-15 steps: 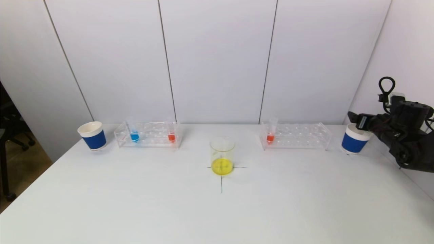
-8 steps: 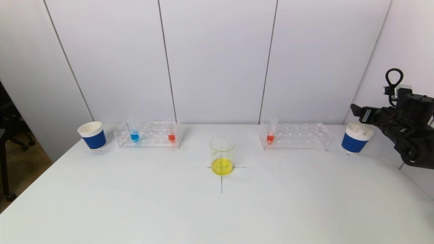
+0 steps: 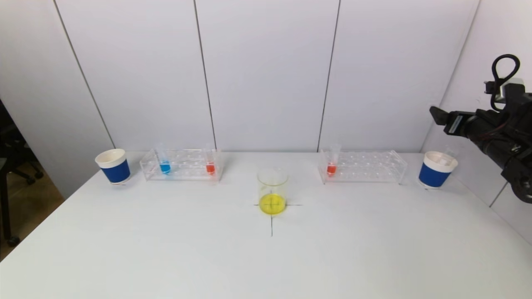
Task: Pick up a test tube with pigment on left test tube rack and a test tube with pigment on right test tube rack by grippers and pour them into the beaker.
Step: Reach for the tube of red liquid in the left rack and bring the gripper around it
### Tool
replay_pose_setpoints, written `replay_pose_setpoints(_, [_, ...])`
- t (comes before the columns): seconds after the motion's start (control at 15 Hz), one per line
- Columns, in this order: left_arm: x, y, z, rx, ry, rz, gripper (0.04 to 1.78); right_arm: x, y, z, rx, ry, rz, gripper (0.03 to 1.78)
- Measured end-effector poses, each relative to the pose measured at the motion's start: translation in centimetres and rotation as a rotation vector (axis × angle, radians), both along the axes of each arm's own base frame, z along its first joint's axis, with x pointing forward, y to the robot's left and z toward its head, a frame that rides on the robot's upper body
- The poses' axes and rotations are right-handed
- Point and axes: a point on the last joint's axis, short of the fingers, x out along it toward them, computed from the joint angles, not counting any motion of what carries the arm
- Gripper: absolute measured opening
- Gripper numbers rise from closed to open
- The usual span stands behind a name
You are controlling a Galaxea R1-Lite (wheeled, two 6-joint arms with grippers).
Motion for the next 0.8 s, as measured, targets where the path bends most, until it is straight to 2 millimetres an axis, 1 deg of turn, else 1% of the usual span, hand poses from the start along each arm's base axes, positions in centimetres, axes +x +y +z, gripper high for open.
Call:
replay_pose_setpoints(0.27, [0.0, 0.0, 0.0, 0.000, 0.000, 0.000, 1.77, -3.0, 3.6, 2.4, -0.001, -0.050, 0.085, 1.77])
replay_pose_setpoints(0.33, [0.0, 0.0, 0.0, 0.000, 0.000, 0.000, 1.77, -3.9, 4.3, 2.9, -0.001, -0.060, 0.099, 1.77])
replay_pose_setpoints(0.53, [0.0, 0.0, 0.0, 0.000, 0.000, 0.000, 1.77, -6.7, 5.1, 4.4, -0.003, -0.098, 0.116, 1.77])
replay_pose_setpoints(0.8, [0.0, 0.0, 0.0, 0.000, 0.000, 0.000, 1.77, -11.1, 5.3, 5.5, -0.004, -0.140, 0.104, 1.77])
